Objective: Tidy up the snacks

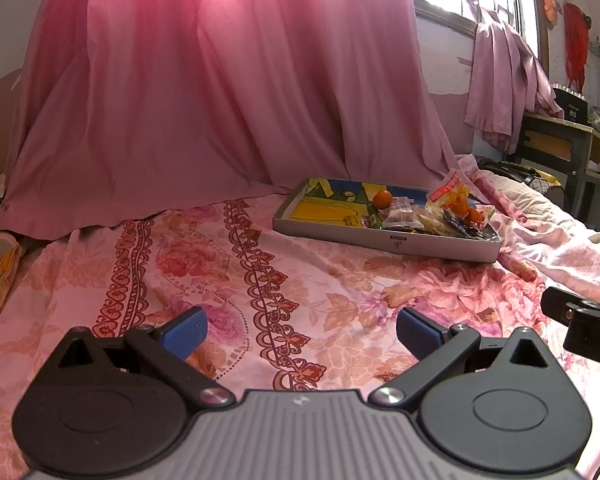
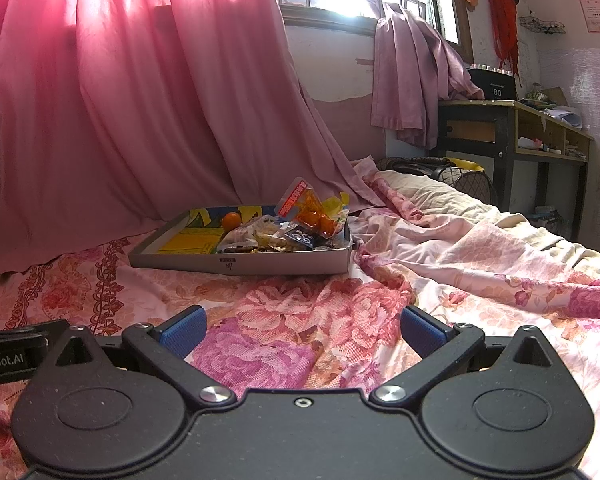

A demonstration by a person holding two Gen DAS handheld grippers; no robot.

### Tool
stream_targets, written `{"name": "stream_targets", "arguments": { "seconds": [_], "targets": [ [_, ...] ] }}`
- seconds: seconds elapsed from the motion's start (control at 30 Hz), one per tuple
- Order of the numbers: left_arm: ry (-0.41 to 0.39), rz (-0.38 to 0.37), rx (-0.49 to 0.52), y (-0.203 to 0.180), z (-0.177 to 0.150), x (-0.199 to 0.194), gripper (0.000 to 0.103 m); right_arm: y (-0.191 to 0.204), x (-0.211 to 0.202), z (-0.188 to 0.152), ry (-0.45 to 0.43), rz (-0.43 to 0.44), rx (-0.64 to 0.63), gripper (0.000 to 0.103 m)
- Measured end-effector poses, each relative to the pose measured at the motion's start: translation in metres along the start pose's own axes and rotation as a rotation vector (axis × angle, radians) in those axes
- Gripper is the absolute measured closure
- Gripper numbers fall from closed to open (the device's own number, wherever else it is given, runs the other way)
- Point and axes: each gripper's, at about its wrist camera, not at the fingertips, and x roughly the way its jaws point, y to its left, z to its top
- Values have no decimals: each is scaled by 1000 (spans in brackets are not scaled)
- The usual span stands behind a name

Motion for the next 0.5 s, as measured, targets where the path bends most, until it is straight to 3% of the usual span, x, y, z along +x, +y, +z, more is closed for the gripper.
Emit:
{"name": "stream_targets", "arguments": {
  "seconds": [0.5],
  "targets": [
    [5,2,5,-1,0,0,0,0,0,1,0,-1,0,1]
  ]
}}
